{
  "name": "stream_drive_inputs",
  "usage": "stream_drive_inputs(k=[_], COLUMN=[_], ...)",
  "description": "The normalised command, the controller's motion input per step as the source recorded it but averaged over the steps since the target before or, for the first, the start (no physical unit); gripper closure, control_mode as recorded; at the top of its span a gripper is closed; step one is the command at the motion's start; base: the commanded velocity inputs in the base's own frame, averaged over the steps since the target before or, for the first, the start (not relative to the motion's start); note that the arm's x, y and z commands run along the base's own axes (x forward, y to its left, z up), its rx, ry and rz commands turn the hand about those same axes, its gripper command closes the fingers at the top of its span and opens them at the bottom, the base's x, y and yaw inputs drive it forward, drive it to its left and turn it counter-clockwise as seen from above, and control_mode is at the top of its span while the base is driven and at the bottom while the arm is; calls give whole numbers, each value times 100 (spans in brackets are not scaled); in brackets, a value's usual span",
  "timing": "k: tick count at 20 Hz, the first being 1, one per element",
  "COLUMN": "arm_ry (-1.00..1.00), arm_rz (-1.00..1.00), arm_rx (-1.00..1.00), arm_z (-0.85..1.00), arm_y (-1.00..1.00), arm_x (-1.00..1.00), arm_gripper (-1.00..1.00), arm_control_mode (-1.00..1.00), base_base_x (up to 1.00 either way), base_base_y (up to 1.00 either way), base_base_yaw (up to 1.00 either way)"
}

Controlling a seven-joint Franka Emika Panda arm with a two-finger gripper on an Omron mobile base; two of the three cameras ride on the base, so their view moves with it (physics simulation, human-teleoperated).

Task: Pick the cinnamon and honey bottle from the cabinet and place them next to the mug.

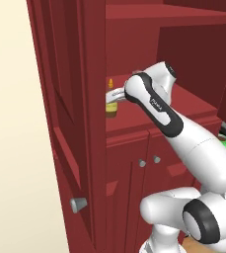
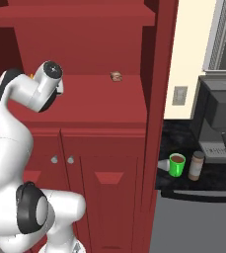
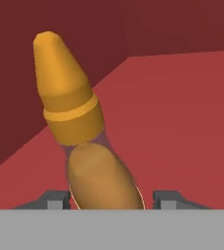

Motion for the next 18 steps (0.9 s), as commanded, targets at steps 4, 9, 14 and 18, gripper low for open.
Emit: stream_drive_inputs(k=[4, 9, 14, 18], arm_ry=[0, -14, -21, -12], arm_rz=[0, 0, 0, 0], arm_rx=[0, 1, 12, 12], arm_z=[0, 15, 62, 77], arm_y=[0, -5, -57, -68], arm_x=[-3, -50, -89, -61], arm_gripper=[100, 100, 100, 100], arm_control_mode=[-100, -100, -100, -100], base_base_x=[0, 0, 0, 0], base_base_y=[0, 0, 0, 0], base_base_yaw=[0, 0, 0, 0])
